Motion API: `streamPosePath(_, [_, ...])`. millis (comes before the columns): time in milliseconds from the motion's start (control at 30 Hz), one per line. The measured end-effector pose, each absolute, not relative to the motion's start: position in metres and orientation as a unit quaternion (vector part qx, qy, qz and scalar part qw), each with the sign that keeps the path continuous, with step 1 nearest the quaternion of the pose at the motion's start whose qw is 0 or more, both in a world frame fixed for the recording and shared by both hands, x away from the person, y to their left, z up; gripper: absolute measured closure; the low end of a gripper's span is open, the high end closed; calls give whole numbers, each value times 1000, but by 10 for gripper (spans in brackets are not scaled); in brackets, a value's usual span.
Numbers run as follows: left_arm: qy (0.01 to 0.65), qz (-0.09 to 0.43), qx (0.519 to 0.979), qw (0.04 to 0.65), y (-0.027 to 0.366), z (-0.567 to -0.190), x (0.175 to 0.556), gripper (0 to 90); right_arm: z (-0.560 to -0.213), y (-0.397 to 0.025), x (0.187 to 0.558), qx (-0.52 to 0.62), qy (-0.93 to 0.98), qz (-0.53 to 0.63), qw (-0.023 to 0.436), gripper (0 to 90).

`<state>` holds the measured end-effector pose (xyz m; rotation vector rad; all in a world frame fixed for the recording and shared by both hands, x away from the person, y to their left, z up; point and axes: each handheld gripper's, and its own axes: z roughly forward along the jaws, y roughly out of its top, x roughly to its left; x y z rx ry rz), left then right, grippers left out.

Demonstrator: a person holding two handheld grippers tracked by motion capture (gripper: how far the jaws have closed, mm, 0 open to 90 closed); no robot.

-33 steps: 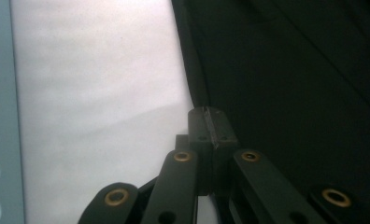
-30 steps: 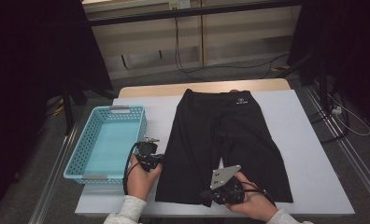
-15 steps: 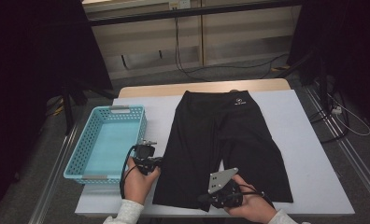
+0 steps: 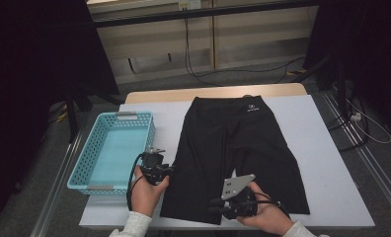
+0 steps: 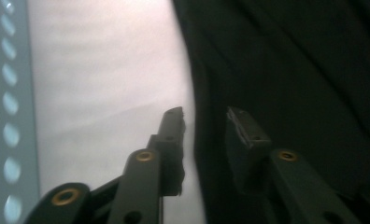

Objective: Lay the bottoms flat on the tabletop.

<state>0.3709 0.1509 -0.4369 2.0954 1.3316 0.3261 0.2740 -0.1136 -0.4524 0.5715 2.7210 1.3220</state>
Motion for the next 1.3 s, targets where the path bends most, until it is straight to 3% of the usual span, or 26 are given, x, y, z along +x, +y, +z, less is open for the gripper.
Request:
streamPosePath(33, [497, 123, 796, 323, 149, -437, 373, 601, -451, -117, 276, 196, 879, 432, 42, 638])
streamPosePath(67, [490, 126, 800, 322, 148, -437, 374, 521, -450, -121, 279, 206, 876, 433, 50, 638])
streamPosePath(300, [482, 127, 803, 328, 144, -438, 389, 408, -442, -162, 300, 278, 846, 444, 105, 534])
streamPosePath(400, [480, 125, 801, 337, 140, -440, 398, 413, -440, -181, 306, 314, 829, 445, 125, 463])
streamPosePath(667, [479, 150, 793, 344, 132, -444, 430, 537, -437, -219, 311, 378, 800, 433, 173, 350])
streamPosePath(933, [489, 159, 790, 333, 130, -454, 444, 624, -438, -243, 311, 407, 789, 413, 201, 337])
streamPosePath(1167, [497, 145, 788, 334, 132, -453, 445, 883, -436, -264, 308, 434, 777, 399, 223, 336])
streamPosePath(1300, [499, 140, 788, 333, 133, -452, 446, 900, -437, -278, 304, 449, 771, 389, 232, 337])
